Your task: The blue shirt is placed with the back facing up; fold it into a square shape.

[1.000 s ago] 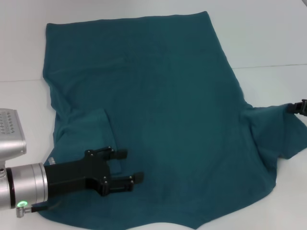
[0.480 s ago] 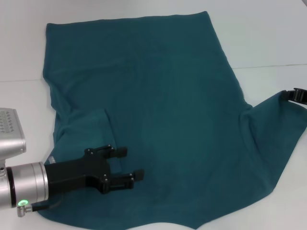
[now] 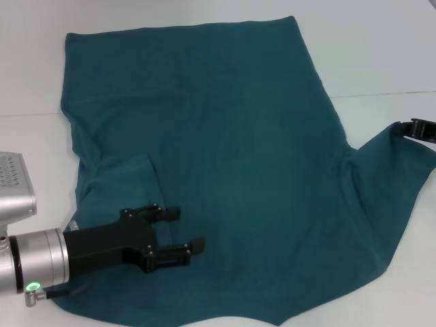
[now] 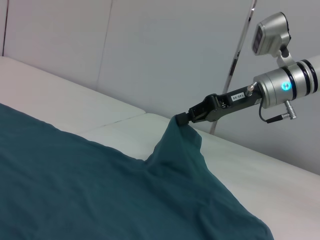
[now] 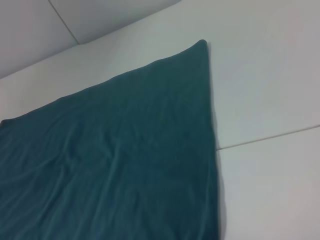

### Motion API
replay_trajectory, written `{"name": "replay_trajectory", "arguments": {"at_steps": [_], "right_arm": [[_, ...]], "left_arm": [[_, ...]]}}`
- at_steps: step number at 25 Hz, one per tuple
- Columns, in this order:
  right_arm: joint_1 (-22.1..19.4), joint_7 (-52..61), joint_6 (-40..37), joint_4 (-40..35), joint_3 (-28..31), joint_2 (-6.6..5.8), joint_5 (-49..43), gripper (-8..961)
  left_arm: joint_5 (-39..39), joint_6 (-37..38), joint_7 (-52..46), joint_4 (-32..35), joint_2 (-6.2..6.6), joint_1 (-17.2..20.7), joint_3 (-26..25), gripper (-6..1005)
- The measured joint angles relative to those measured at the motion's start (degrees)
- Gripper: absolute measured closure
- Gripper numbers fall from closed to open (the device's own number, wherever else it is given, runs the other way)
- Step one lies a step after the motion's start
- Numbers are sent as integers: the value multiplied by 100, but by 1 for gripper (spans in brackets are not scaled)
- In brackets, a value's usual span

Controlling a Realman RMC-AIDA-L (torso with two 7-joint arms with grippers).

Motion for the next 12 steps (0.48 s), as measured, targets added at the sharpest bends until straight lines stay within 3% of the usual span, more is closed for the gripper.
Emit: {"name": "replay_trajectory", "arguments": {"at_steps": [7,12], "right_arm": [[-46,296,-256,-29,-7,-55,-33,948],[-66,657,-600,-54,-13,-168,-35,948]], "left_arm": [[-24,-9,0,1,0,-7,6,152],[-86,-21,-6,1,0,-7,4,152]]}}
